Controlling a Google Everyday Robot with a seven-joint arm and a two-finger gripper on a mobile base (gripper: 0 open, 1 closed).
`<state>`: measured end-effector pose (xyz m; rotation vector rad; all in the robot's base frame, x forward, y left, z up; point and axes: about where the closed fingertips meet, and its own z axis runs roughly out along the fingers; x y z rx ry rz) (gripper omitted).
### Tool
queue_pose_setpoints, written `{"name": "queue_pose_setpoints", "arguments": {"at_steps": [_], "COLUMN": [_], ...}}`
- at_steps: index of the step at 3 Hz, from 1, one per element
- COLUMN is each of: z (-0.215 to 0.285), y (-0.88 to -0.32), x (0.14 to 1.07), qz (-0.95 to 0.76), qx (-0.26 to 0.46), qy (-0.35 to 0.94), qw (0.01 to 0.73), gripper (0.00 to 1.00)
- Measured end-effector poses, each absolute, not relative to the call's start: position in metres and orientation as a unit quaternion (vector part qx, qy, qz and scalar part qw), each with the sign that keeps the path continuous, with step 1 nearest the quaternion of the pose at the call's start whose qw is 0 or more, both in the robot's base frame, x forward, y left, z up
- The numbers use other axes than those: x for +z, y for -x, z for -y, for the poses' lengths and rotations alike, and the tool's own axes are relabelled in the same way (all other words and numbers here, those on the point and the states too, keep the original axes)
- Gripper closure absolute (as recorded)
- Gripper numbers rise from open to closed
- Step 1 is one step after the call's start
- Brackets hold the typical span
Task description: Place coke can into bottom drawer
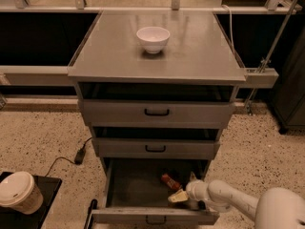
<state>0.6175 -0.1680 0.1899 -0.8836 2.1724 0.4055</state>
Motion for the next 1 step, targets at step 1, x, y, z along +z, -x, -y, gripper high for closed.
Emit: {"name": "queue_pose_setpoints", "arguments": {"at_steps": [1], "z": [0.1679], "y": [-0.6175], "x": [0.1899], "qz": [-0.847], "qx": [0.158], "qy": [0.345], "qw": [0.372], "gripper": [0.00]}}
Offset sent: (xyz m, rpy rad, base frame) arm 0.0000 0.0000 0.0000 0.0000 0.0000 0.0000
